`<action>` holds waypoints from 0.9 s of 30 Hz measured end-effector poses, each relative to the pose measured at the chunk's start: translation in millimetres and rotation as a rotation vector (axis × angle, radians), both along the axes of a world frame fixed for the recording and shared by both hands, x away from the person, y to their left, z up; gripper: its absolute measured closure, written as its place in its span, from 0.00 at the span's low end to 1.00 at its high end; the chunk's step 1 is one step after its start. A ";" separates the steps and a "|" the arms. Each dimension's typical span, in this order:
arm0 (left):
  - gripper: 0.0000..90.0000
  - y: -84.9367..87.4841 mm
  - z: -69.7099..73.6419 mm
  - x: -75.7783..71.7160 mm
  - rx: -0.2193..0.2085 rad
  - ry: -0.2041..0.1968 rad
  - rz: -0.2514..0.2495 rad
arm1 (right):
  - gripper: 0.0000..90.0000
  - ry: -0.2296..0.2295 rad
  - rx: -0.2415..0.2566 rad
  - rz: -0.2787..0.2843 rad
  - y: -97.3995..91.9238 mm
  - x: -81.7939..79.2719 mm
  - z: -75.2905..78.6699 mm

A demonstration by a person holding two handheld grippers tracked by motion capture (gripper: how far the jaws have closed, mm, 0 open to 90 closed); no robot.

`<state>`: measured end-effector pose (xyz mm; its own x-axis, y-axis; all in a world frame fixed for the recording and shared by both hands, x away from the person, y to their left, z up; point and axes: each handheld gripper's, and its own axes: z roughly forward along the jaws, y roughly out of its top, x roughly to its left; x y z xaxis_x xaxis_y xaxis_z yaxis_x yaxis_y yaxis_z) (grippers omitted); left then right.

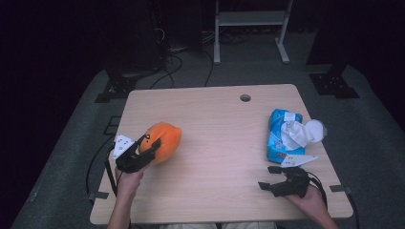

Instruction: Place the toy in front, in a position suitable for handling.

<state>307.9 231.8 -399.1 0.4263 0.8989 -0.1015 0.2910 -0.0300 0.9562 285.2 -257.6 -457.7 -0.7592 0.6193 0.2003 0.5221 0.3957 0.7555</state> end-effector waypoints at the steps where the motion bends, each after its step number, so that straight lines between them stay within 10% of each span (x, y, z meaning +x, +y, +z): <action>1: 0.51 -2.7 0.8 -0.8 -0.005 -0.002 -0.008 | 0.24 0.000 0.000 0.000 0.0 0.0 0.0; 27: 0.50 -102.8 -5.7 -16.9 0.043 0.015 -0.328 | 0.24 -0.005 -0.011 -0.001 -0.3 0.5 0.3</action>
